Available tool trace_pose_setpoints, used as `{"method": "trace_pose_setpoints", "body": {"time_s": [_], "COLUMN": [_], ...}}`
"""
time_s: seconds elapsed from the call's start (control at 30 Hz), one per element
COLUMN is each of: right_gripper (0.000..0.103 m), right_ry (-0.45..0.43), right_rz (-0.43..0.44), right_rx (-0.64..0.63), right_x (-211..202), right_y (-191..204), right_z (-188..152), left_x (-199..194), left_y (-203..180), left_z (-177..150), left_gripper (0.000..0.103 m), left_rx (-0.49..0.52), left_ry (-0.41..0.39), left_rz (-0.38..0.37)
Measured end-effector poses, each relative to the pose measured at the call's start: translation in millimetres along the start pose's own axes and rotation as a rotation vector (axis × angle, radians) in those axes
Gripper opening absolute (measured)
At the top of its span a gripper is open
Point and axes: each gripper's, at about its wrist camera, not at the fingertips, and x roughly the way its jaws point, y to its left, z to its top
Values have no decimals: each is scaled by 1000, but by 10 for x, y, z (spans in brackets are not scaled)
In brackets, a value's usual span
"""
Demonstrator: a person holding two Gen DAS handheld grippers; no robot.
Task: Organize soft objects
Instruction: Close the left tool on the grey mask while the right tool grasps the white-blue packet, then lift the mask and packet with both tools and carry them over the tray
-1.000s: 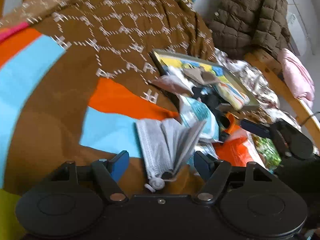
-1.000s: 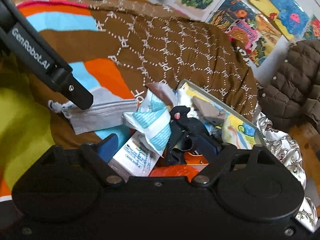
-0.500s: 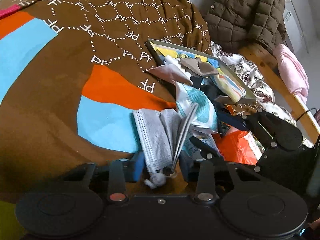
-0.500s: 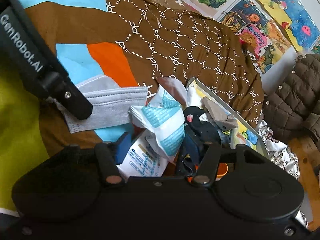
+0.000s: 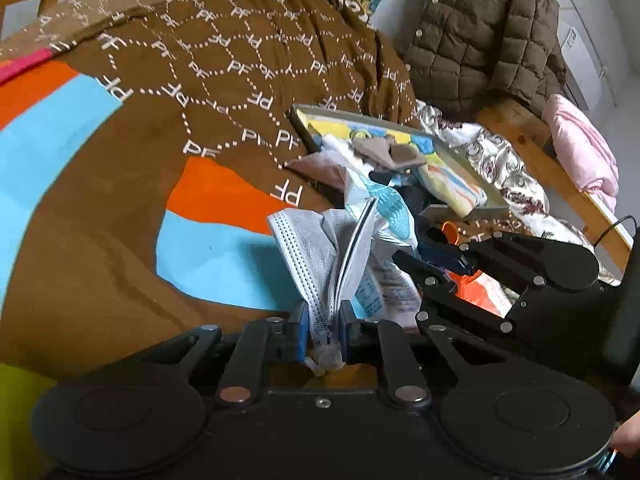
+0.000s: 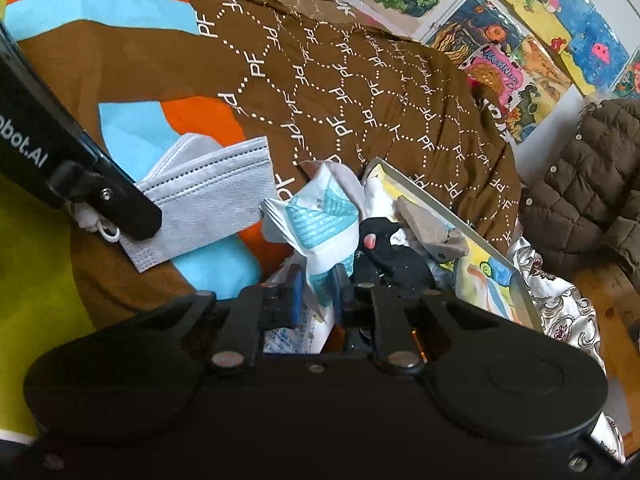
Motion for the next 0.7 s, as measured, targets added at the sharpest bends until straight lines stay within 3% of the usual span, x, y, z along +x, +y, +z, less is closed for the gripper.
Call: {"method": "trace_pose_setpoints", "body": {"time_s": [0.33,0.7], "right_gripper": [6,6], "right_ry": [-61,-185], "right_rz": [-63,-116], "right_rx": [31,205], "right_x": [-322,-712], "right_y": [-168,-663], "right_z": [66,21], "left_x": [-556,-1121], "left_y": [-256,-789], "left_z": [16,-40], "left_gripper": [15,15], "left_rx": [6,59], "left_ry": [-105,-214], "left_rz": [44,87]}}
